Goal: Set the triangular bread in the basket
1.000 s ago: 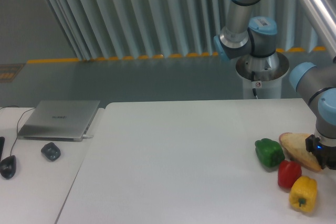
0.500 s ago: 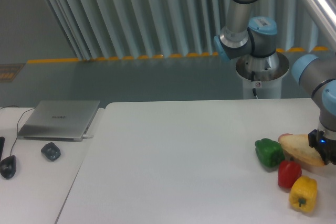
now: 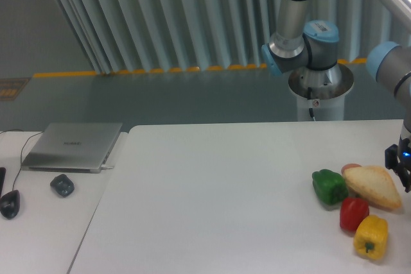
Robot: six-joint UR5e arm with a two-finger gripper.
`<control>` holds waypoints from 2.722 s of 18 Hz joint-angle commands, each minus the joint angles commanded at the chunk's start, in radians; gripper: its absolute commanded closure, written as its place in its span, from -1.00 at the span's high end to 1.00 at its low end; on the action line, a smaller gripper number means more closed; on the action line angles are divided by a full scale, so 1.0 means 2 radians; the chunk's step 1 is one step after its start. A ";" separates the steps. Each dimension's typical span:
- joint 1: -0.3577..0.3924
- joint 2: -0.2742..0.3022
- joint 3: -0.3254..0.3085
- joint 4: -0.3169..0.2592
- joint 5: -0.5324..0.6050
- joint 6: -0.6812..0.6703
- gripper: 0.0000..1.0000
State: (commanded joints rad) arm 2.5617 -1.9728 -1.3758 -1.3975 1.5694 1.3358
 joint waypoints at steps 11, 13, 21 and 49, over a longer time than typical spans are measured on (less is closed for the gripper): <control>-0.001 0.034 -0.065 0.059 0.007 0.114 1.00; -0.007 0.041 -0.071 0.064 0.002 0.114 1.00; -0.007 0.058 -0.121 0.120 -0.039 0.105 1.00; -0.027 0.085 -0.201 0.110 0.006 0.144 1.00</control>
State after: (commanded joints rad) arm 2.5080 -1.8024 -1.7780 -1.1781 1.5815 1.6245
